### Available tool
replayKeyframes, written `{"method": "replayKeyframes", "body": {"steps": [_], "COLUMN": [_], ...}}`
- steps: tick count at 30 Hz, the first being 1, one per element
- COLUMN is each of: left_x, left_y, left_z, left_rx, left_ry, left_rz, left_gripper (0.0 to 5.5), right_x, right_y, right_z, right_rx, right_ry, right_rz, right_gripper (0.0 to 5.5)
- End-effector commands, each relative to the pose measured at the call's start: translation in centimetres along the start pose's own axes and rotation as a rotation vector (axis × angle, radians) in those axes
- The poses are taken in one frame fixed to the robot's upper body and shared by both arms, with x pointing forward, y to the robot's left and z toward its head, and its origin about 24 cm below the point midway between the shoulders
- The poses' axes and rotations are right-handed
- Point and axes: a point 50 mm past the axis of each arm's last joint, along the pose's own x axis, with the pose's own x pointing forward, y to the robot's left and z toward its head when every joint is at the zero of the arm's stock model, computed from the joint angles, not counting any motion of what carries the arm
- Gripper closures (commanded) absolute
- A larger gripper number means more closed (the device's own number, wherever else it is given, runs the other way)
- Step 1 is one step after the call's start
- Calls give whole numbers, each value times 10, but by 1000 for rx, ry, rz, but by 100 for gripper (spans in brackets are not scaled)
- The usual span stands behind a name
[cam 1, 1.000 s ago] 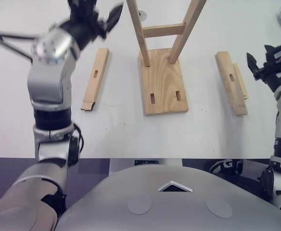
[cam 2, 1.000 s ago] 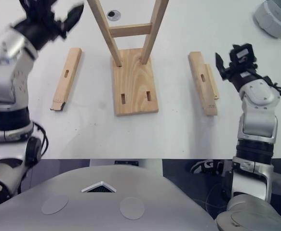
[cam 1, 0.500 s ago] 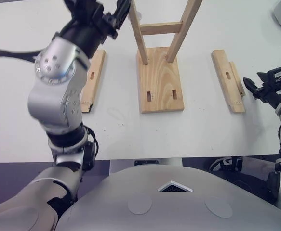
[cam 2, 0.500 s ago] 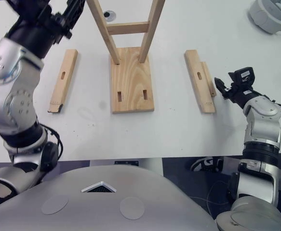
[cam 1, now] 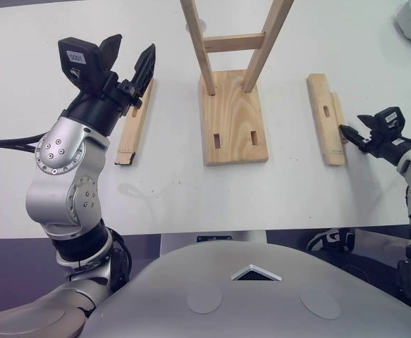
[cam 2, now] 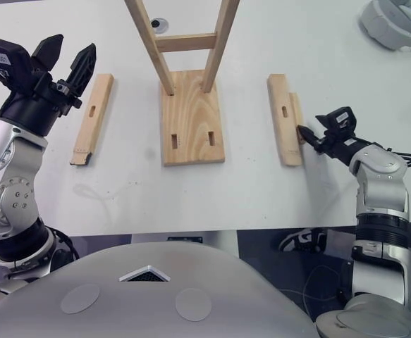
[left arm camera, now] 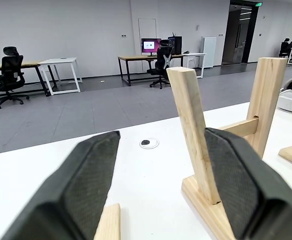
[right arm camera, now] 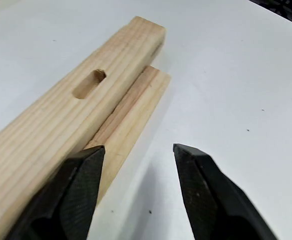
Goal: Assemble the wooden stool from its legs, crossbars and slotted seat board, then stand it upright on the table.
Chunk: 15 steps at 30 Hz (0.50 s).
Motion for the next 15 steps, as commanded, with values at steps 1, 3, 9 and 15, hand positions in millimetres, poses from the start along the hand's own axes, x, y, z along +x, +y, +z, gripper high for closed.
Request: {"method": "replayKeyframes", "body": {"steps": [1, 3, 9, 15], "left_x": [1, 1, 3, 1], "left_y": [1, -2, -5, -6], "left_z": [-6, -9, -8, -9], "left_rx": [3, -1, -46, -58], "left_ry": [16, 21, -7, -15], "left_rz": [18, 16, 20, 34], "left_gripper": [238, 238, 238, 238], "right_x": [2, 3, 4, 5], "right_y": [12, 14, 35, 48], "right_z": [-11, -9, 1, -2], "right_rx": [53, 54, 79, 100], "right_ry": [31, 18, -26, 25], "right_rz": [54, 37, 12, -28], "right_gripper": [289, 289, 289, 289]}}
